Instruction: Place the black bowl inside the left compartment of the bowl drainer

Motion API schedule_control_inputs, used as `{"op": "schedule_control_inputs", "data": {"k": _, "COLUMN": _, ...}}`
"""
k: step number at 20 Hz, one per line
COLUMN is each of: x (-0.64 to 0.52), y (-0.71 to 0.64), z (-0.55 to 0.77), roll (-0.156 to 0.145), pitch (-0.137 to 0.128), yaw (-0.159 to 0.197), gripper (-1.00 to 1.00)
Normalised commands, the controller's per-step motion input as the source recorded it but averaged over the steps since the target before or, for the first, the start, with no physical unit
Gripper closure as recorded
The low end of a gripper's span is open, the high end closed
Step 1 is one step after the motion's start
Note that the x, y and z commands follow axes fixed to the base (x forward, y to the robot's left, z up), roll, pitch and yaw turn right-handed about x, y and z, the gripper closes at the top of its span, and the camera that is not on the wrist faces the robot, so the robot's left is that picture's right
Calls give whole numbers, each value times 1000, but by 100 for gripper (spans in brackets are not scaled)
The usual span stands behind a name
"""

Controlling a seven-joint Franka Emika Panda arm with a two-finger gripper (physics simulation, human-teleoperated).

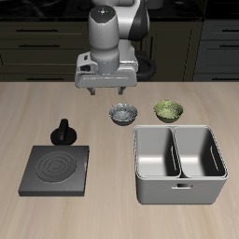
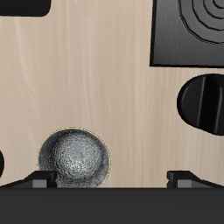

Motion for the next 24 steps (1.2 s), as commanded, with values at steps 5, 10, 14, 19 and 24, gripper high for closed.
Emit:
{"op": "schedule_control_inputs", "data": {"k": 5, "x": 24, "y": 101, "z": -238, "roll": 13, "pitch": 26, "yaw": 5, "gripper": -100}}
{"op": "schedule_control_inputs", "data": {"k": 10, "x": 39, "y": 29, "z": -263, "roll": -4, "pitch": 48, "yaw": -26, "gripper": -100}}
{"op": "schedule_control_inputs", "data": {"k": 14, "x": 17, "y": -23, "z": -413, "roll": -1, "pitch": 46, "yaw": -2, "gripper": -100}}
{"op": "schedule_control_inputs", "data": {"k": 19, "x": -163, "y": 12, "z": -360, "roll": 3, "pitch": 19, "yaw": 12, "gripper": -100}}
{"op": "schedule_control_inputs", "data": {"k": 24, "x": -247, "y": -81, "z": -278, "roll": -33, "pitch": -3, "yaw": 17, "gripper": -100}}
